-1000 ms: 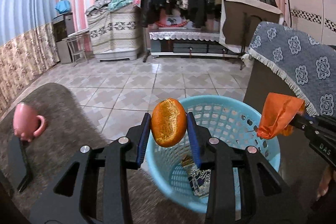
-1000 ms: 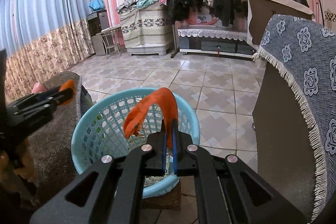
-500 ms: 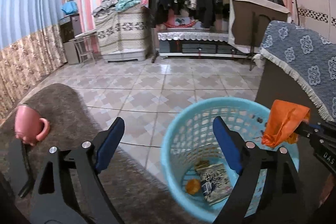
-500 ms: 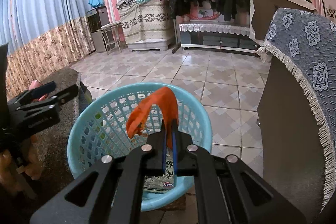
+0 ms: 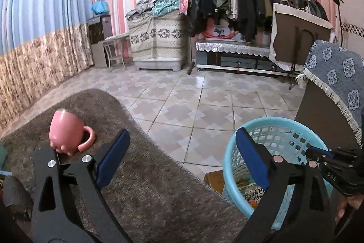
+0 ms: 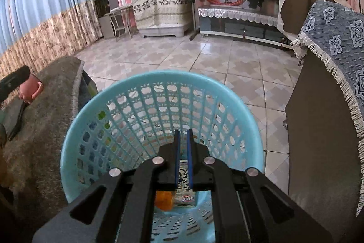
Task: Collect trash
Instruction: 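Carry the peel and orange bag over the blue basket and open both tools, then grasp the beige cloth bag with the left tool while the right tool reaches the black pad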
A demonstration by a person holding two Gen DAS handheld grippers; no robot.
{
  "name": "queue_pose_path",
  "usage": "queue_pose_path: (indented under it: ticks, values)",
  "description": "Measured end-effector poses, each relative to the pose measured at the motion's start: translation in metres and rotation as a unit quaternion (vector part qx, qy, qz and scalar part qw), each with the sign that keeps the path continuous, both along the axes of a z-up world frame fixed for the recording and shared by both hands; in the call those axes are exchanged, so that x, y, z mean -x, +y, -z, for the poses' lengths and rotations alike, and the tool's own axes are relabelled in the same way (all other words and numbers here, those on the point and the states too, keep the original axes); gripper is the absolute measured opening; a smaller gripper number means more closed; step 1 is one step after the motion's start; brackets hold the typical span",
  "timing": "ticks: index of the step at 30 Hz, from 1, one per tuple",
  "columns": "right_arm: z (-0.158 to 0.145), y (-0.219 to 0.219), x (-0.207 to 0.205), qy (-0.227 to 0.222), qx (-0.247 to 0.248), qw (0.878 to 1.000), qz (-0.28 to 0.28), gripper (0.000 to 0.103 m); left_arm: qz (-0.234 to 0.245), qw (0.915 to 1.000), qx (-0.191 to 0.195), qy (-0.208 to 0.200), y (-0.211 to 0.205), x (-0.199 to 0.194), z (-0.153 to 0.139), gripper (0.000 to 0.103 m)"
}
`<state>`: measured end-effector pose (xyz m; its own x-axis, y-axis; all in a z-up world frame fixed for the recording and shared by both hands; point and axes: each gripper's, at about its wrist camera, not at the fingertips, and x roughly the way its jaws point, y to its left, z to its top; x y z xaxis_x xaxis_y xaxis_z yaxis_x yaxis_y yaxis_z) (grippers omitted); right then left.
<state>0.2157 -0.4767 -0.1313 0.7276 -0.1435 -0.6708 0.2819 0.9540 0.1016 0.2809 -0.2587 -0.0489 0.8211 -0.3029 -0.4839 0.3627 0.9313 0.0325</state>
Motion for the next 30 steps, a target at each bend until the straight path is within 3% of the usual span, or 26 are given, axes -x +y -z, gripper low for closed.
queue_pose_path:
  ticks: [1,3,4,9,11,14,20,25,30]
  values:
    - [-0.001,0.000,-0.001,-0.001,0.000,1.000,0.001,0.010,-0.002,1.0000,0.003,0.003,0.005,0.000,-0.001,0.091]
    - [-0.005,0.001,-0.002,-0.007,0.003,1.000,0.003,0.038,-0.009,0.9999,0.010,0.000,0.017,0.005,-0.005,0.091]
    - [-0.008,0.003,0.000,-0.013,0.004,1.000,0.005,0.058,-0.012,0.9999,0.012,-0.001,0.020,0.008,-0.006,0.091]
    - [-0.022,0.021,0.011,-0.033,0.008,0.999,0.006,0.072,-0.044,0.9987,0.026,0.006,0.062,0.030,-0.020,0.093]
    - [-0.033,0.037,0.021,-0.053,0.009,0.999,0.003,0.083,-0.061,0.9977,0.028,0.001,0.085,0.043,-0.028,0.095]
    - [-0.052,0.062,0.035,-0.083,0.024,0.996,-0.001,0.092,-0.086,0.9961,0.020,-0.009,0.115,0.063,-0.037,0.096]
    - [-0.079,0.116,0.046,-0.113,0.023,0.993,-0.025,0.094,-0.146,0.9890,-0.005,-0.018,0.195,0.095,-0.052,0.097]
    - [-0.091,0.182,0.043,-0.132,0.035,0.988,-0.077,0.095,-0.213,0.9769,-0.016,-0.006,0.277,0.108,-0.042,0.097]
    - [-0.081,0.243,0.033,-0.125,0.050,0.982,-0.131,0.095,-0.275,0.9611,-0.024,0.013,0.354,0.111,-0.019,0.097]
